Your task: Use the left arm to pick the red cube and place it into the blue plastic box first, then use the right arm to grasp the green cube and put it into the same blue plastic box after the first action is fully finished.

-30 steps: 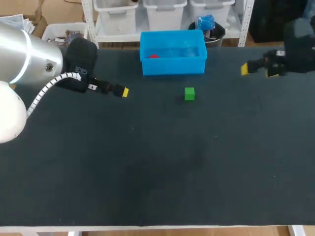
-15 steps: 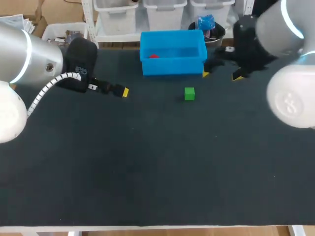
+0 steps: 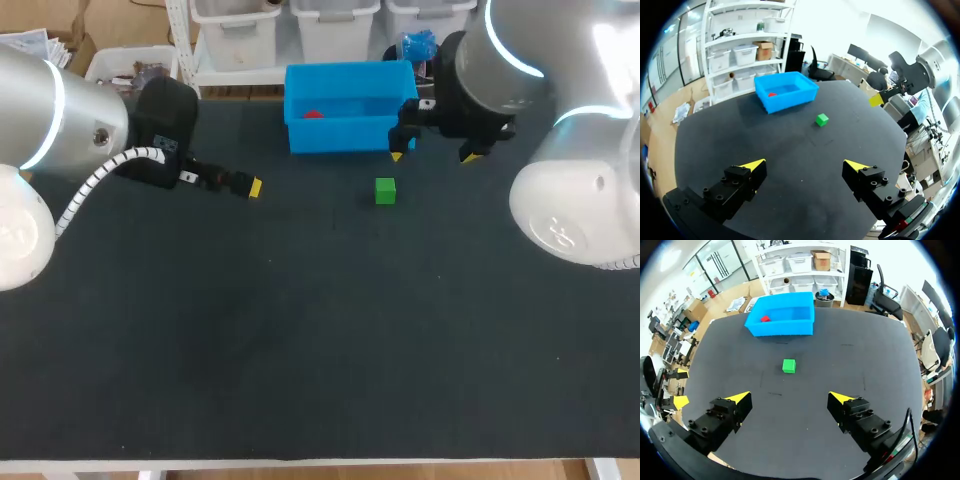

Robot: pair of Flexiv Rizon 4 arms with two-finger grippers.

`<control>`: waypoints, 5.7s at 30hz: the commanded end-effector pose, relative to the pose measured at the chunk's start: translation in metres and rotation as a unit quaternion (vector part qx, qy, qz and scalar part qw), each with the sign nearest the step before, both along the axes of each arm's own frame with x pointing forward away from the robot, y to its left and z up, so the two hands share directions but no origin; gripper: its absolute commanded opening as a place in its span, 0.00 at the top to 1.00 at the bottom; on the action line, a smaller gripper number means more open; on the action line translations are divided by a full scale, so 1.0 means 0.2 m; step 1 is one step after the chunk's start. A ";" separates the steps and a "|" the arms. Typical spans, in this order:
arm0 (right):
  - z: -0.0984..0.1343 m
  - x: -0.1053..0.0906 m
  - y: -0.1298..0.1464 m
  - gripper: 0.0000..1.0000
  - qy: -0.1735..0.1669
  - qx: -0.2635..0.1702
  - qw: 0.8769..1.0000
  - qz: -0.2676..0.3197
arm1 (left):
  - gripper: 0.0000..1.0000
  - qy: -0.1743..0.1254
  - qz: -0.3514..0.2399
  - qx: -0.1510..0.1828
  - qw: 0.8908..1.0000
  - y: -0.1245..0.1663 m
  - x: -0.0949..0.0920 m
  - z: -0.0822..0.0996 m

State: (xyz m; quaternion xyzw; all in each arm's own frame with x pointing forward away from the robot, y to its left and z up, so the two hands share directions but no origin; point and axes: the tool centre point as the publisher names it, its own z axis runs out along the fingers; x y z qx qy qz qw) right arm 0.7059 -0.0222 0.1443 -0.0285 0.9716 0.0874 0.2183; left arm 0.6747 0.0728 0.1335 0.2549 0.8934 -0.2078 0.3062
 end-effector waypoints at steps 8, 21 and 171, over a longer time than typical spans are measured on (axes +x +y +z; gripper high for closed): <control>-0.03 0.04 0.04 0.00 0.009 -0.063 0.998 -0.030 | 0.00 0.000 -0.005 -0.004 1.000 0.01 0.01 0.00; -0.17 0.25 0.15 0.00 0.056 -0.062 0.996 -0.035 | 0.00 0.000 -0.005 -0.004 1.000 0.01 0.01 0.00; -0.02 0.82 0.14 1.00 -0.085 0.036 0.996 0.010 | 0.00 0.000 -0.005 -0.004 1.000 0.01 0.01 0.00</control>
